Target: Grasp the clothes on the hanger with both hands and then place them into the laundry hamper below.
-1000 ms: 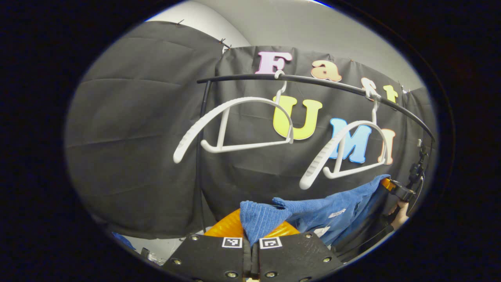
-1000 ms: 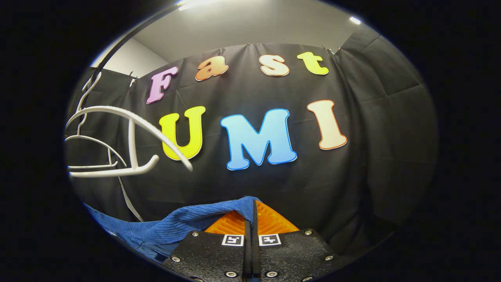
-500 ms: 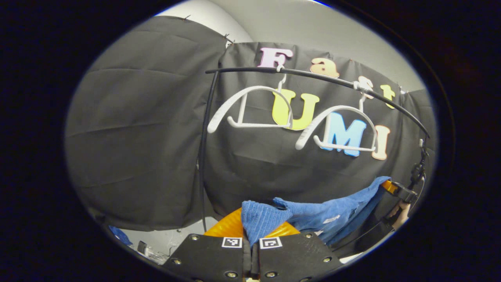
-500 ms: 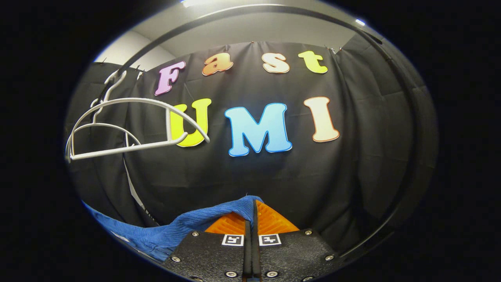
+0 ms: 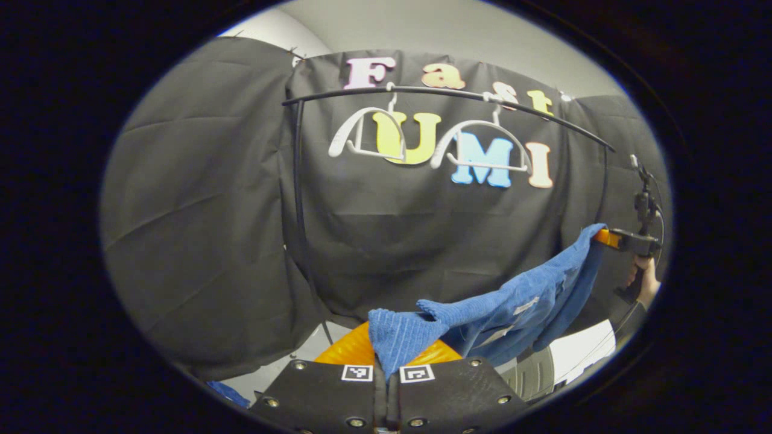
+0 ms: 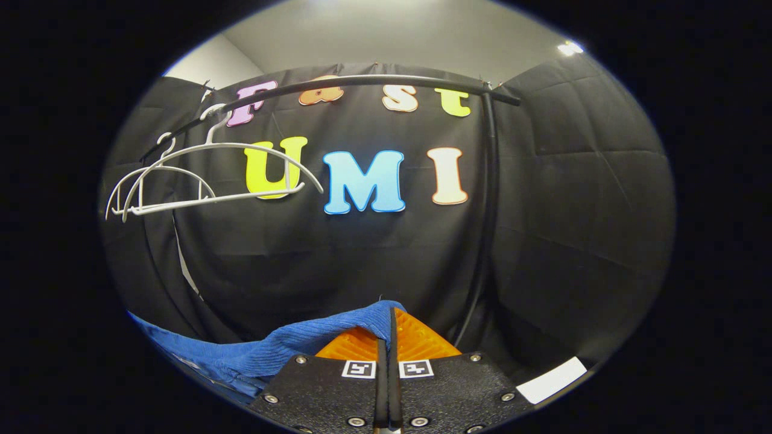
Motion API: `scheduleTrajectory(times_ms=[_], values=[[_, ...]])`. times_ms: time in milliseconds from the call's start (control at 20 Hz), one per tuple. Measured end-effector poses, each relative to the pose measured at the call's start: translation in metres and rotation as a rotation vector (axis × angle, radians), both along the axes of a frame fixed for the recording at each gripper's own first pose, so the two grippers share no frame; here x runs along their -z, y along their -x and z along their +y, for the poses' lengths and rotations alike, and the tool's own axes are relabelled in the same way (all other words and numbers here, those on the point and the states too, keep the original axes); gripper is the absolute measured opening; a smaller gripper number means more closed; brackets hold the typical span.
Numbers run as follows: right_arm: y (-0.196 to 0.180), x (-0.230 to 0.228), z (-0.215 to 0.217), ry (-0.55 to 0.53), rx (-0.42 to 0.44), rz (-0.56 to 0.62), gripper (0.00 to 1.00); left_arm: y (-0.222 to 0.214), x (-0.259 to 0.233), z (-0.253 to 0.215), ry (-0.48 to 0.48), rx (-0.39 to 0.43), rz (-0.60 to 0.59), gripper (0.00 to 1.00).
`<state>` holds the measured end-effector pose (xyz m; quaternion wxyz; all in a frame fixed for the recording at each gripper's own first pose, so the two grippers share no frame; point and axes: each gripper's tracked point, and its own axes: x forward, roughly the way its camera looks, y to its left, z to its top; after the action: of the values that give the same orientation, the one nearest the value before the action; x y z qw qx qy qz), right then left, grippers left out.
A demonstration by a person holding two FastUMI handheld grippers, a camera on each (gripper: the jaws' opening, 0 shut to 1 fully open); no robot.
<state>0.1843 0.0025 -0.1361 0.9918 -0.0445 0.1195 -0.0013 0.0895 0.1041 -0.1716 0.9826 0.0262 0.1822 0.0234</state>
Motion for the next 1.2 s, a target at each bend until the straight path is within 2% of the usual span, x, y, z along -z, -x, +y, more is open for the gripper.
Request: scheduleTrajectory(times_ms=[150, 350, 500, 750, 950, 1200], values=[[0.047, 0.010, -0.002, 0.042, 0.017, 0.040, 0.00, 0.005, 0.006, -0.012, 0.031, 0.086, 0.002, 0.02], [0.086, 0.022, 0.009, 0.039, 0.033, 0.089, 0.00, 0.004, 0.012, -0.026, 0.051, 0.160, 0.001, 0.02], [0.109, 0.045, 0.025, 0.049, 0.006, 0.151, 0.00, 0.003, 0.022, -0.048, 0.092, 0.209, 0.013, 0.02], [0.116, 0.082, 0.048, 0.003, -0.032, 0.243, 0.00, -0.002, 0.044, -0.094, 0.102, 0.278, 0.057, 0.02], [0.106, 0.106, 0.065, -0.058, -0.033, 0.266, 0.00, -0.014, 0.057, -0.130, 0.104, 0.350, 0.065, 0.02], [0.112, 0.178, 0.065, -0.102, 0.003, 0.394, 0.00, -0.037, 0.119, -0.141, 0.097, 0.341, 0.115, 0.02]])
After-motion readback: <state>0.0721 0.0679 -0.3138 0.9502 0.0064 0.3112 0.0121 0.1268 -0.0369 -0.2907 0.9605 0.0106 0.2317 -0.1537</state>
